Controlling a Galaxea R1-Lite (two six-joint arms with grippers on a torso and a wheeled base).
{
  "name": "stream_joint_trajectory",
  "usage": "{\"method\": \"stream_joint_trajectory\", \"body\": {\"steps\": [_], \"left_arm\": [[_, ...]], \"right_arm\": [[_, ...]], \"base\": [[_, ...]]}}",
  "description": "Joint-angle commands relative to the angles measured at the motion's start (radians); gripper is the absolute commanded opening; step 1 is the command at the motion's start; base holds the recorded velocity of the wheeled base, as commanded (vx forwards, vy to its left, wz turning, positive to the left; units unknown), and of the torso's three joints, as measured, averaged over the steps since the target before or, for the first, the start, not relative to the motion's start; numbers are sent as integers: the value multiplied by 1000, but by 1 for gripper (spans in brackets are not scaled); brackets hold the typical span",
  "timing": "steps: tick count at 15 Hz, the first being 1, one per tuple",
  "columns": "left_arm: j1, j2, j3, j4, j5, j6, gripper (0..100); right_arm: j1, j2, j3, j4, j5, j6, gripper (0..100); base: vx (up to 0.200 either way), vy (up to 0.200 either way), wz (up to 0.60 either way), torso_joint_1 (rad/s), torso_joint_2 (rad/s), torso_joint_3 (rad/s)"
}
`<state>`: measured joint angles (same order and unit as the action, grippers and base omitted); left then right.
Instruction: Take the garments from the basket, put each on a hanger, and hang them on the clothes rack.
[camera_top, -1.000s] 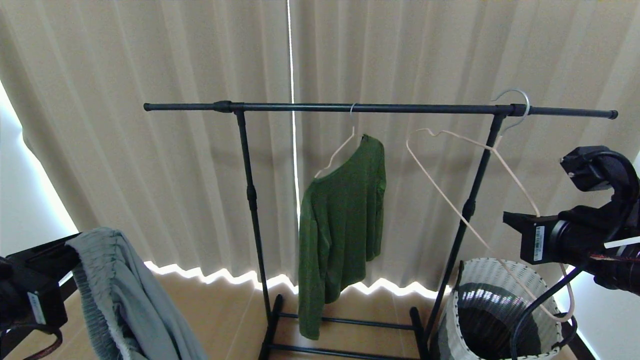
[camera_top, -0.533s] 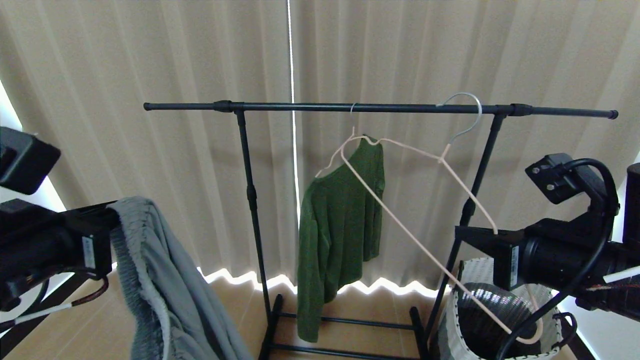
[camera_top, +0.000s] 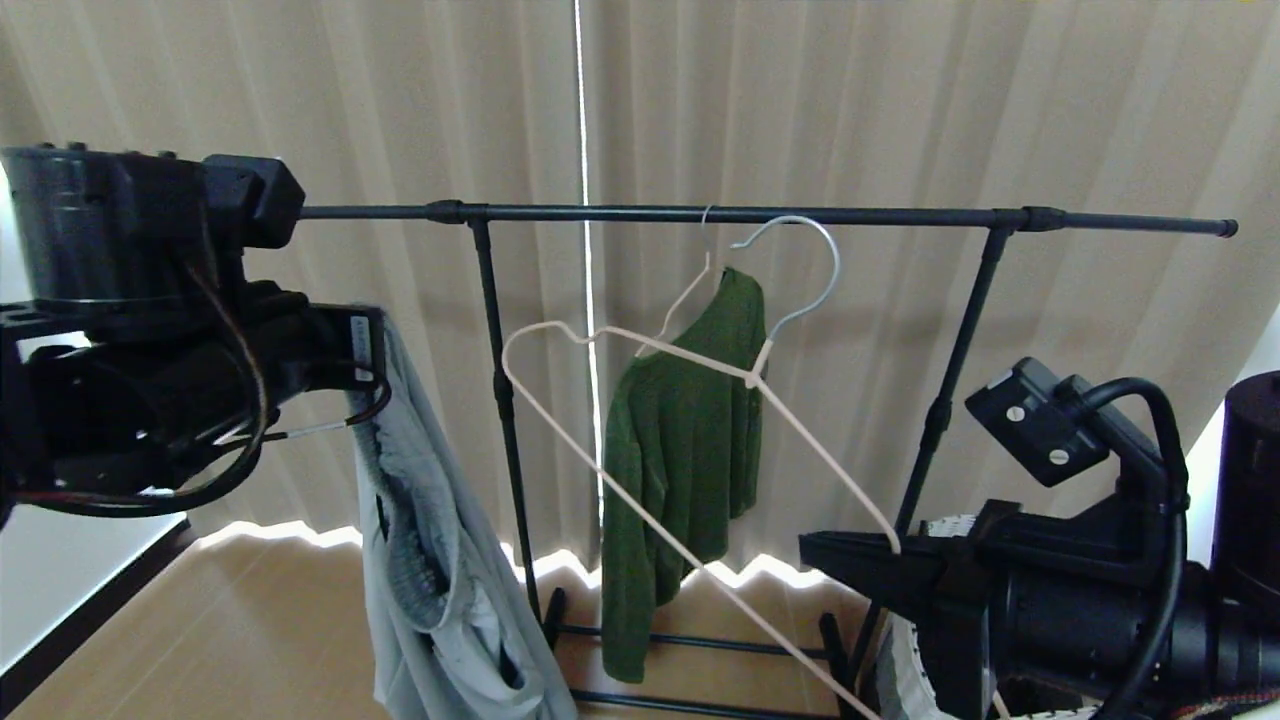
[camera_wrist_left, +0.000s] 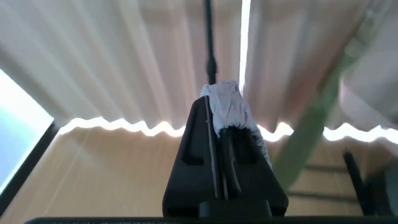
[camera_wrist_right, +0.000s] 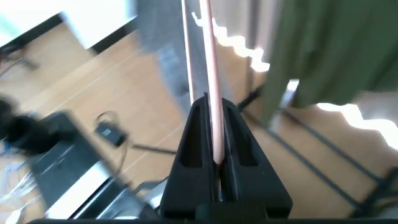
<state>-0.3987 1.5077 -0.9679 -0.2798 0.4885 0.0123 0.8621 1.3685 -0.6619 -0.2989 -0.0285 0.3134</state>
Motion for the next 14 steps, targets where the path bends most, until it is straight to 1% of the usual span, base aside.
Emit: {"method": "stream_joint_trajectory", "body": {"steps": [1,3,6,9,11,14], "left_arm": [[9,131,-89,-1,36,-17,0],[11,175,-138,-1,38,-29,0],[4,184,-158,-1,38,-37,0],[3,183,-172,-1,41,-35,0],[-14,178,-170,1,61,-37,0],[-22,160,-169,7,64,-34,0]], "right_arm": [[41,6,1,0,6,4,0],[75,4,5,1,21,6,0],[101,6,16,0,22,7,0],[110,35,4,0,48,3,0],[107,81,-25,-2,44,6,0],[72,161,-107,-2,39,30,0]], "base": [[0,0,0,0,0,0],[0,0,0,0,0,0],[0,0,0,0,0,0],[0,0,0,0,0,0],[0,0,0,0,0,0],[0,0,0,0,0,0]]}}
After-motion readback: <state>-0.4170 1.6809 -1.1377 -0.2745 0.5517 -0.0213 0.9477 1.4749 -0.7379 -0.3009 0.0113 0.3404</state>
